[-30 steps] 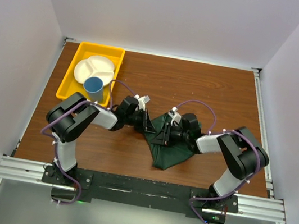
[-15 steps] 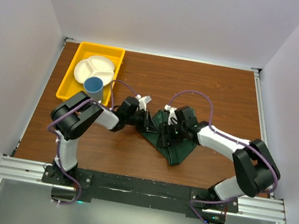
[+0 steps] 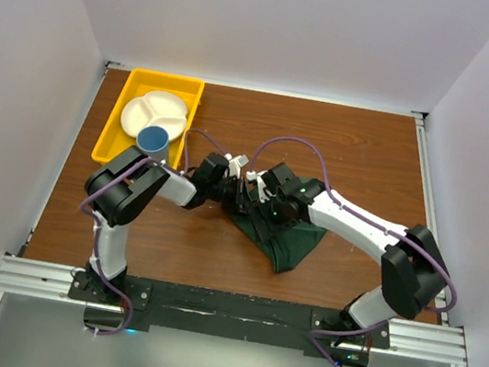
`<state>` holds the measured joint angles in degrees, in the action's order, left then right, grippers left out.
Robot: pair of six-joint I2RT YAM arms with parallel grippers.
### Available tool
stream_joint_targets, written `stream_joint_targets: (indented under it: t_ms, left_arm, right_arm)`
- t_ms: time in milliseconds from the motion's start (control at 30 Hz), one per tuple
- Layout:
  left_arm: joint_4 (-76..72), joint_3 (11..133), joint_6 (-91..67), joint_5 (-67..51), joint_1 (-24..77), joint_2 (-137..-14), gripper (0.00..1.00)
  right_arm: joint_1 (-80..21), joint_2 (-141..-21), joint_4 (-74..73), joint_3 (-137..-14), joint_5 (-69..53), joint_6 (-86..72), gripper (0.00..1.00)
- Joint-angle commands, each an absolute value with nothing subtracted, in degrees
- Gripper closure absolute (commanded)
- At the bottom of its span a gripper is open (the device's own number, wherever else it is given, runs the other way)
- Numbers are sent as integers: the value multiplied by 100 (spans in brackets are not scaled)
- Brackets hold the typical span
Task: Fold the napkin, place the utensils inside, and roll it up
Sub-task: Roll the napkin with the utensil
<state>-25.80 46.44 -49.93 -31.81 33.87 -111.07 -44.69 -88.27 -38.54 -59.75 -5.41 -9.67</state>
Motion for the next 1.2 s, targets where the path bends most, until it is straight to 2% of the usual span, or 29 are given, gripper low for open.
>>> stream_joint_targets:
  t_ms: [0,367,833,900,1100,1133,1167]
  left_arm:
    - [-792,4535,-4289,-2452,3077,-11733,100]
    - [-185,5080,-4210,-2425,2663,-11874,100]
    - [-123,5467,-4614,-2628,2505,-12032,100]
    - [-88,5484,-4606,-2628,2505,-12041,100]
    - [-35,5511,-4526,-2610,2470,-12120,100]
    - [-26,5519,-4518,-2610,2461,-12146,100]
    - [-26,5520,-4509,-2610,2452,-12155,100]
  right_arm:
    - [-4544,-9035,-4395,-6372,-115,-265,29]
    - [-4825,-9096,-4201,-6082,-387,756,30]
    - [-5203,-9869,-4043,-6354,-9,414,30]
    - [-5221,-9844,-4008,-6355,254,273,31]
    - [-5273,-9580,-3990,-6328,18,185,32]
    - [-5291,-9589,-4069,-6337,-217,176,31]
    - [-5326,-9528,-4104,-6328,-263,167,17]
